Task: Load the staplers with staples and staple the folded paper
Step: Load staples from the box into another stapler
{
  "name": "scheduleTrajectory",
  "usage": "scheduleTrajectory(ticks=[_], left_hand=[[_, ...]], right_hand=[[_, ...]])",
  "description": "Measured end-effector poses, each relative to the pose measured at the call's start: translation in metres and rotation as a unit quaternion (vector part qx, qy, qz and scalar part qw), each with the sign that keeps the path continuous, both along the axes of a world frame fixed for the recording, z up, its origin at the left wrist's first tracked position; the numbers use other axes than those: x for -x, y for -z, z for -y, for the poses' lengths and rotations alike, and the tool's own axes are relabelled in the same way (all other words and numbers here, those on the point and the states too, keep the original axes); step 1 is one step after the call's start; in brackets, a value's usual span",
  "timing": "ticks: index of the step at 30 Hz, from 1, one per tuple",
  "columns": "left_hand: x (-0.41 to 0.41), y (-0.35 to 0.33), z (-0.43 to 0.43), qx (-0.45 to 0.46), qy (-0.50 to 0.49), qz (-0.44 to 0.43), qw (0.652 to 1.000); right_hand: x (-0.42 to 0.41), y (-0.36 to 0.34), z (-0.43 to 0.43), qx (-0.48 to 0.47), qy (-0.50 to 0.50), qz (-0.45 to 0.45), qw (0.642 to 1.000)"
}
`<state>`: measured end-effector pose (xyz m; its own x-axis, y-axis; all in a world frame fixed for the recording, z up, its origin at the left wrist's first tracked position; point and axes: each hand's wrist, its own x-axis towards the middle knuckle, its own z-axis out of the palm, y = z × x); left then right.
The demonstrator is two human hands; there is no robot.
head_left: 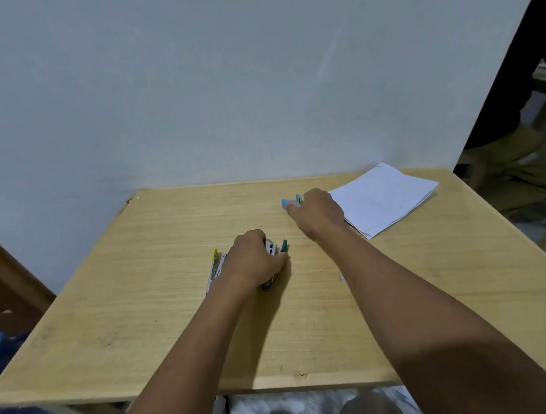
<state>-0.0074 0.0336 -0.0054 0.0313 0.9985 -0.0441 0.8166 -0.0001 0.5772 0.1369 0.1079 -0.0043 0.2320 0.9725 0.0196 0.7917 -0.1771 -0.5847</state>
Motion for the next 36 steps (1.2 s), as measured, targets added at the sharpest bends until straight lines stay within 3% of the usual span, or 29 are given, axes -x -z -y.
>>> scheduleTrajectory(ticks=[9,13,18,27,32,36], left_hand=[[0.0,0.002,0.003,-0.012,-0.004,0.024,1.0],[0.005,0.003,0.013,-0.073,-0.001,0.112,0.991],[0.008,0.002,0.04,-0.144,0.047,0.178,0.972],[0.022,-0.002,0.075,-0.136,0.111,0.228,0.958],[0.027,-0.013,0.082,-0.071,0.141,0.268,0.95],[0.025,-0.016,0.085,-0.084,0.132,0.264,0.952]], right_hand=[[-0.016,-0.008,0.047,-0.033,0.011,-0.149,0.988],[-0.017,-0.009,0.085,-0.068,0.035,-0.242,0.967],[0.002,-0.01,0.122,0.023,-0.029,-0.339,0.94],[0.008,-0.021,0.157,-0.046,-0.098,-0.29,0.951],[0.004,-0.027,0.168,-0.08,-0.096,-0.244,0.962],[0.003,-0.028,0.174,-0.109,-0.074,-0.234,0.963]])
